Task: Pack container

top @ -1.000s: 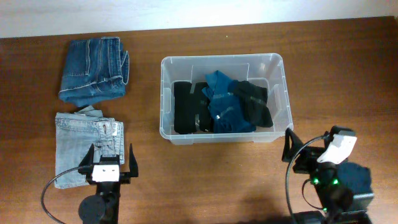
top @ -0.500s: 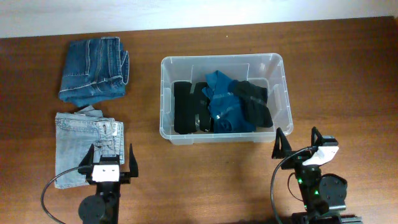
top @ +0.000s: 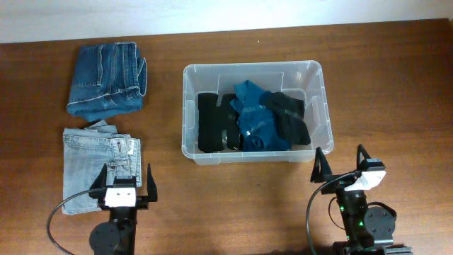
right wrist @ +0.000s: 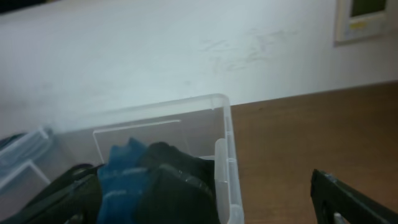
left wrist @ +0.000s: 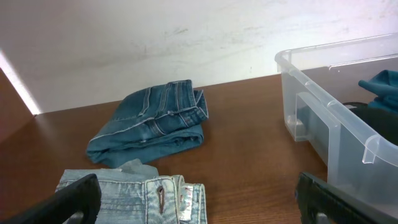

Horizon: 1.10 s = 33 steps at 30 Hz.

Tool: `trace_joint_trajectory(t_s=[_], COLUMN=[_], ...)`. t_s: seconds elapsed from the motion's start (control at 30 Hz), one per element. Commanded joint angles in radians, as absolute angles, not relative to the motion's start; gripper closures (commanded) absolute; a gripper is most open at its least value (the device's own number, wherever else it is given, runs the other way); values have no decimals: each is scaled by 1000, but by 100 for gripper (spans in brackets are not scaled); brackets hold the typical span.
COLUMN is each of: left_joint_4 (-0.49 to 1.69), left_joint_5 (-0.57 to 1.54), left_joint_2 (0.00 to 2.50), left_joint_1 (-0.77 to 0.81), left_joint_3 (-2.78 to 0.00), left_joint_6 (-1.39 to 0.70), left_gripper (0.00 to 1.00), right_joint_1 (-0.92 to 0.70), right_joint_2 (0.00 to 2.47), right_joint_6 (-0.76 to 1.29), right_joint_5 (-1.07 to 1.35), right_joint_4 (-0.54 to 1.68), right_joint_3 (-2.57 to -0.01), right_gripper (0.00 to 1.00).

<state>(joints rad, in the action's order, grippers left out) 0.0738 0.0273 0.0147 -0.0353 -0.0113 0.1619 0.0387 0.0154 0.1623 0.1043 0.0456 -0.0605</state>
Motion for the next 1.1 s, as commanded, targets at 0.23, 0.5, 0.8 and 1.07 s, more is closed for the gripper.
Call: trace_joint_trajectory(t_s=[0.23,0.5,0.8,1.07], left_joint_4=[80,80,80,80], left_joint_5=[38,38,38,38], left_joint_2=[6,6,6,6], left_joint_1=[-39,-39,-39,-39], left_joint_3=[-9,-9,-9,-9], left_joint_6=[174,174,174,174], left_gripper=[1,1,1,1], right_joint_1=[48,48,48,48], right_joint_2=[3,3,4,4], right_joint_6=[37,37,37,37], right_joint_5=[146,146,147,147], right_joint_4=[147,147,147,147], right_joint_3=[-45,-42,-42,-42], right_gripper=[2,2,2,2])
